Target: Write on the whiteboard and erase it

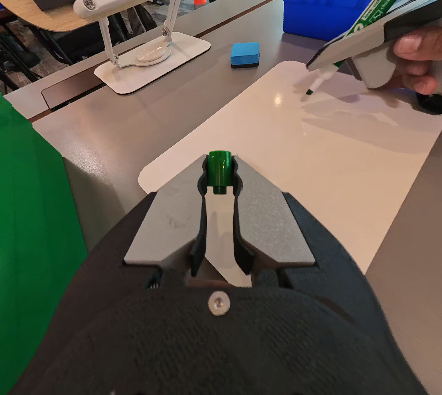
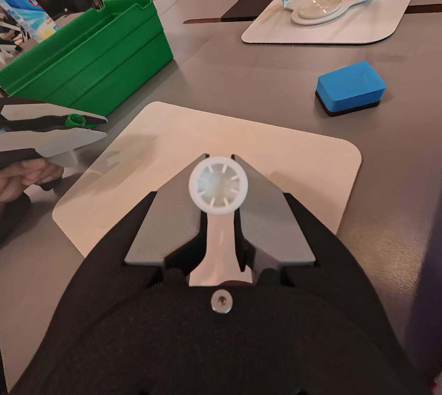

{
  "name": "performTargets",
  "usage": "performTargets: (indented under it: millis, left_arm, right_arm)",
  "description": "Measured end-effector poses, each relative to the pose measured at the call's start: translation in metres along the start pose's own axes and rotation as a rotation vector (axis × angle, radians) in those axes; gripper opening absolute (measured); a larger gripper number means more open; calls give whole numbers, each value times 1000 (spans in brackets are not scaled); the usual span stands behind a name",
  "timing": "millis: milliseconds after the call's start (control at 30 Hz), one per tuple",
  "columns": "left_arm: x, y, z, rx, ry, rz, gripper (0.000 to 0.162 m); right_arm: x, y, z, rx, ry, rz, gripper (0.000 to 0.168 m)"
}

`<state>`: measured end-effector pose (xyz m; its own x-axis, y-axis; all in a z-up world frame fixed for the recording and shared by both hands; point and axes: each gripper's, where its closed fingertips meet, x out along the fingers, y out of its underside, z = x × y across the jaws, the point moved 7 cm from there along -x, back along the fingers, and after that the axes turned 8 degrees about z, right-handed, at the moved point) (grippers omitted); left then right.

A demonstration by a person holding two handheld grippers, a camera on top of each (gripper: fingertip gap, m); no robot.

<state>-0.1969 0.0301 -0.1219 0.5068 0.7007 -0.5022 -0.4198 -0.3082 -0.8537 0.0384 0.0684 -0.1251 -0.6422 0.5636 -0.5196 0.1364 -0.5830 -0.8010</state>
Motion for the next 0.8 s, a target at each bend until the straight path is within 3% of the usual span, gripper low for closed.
performTargets:
  millis: [267, 567, 800]
  left_arm:
    - [2, 1, -3, 36, -25, 22, 14]
    - [3, 1, -3, 48, -35, 24, 14]
    - [4, 1, -4, 62, -32, 30, 14]
  right_arm:
    - [0, 2, -6, -69, 137, 46, 13]
    - [1, 2, -8, 25, 56, 23, 13]
    - [2, 1, -6, -54, 108, 35, 13]
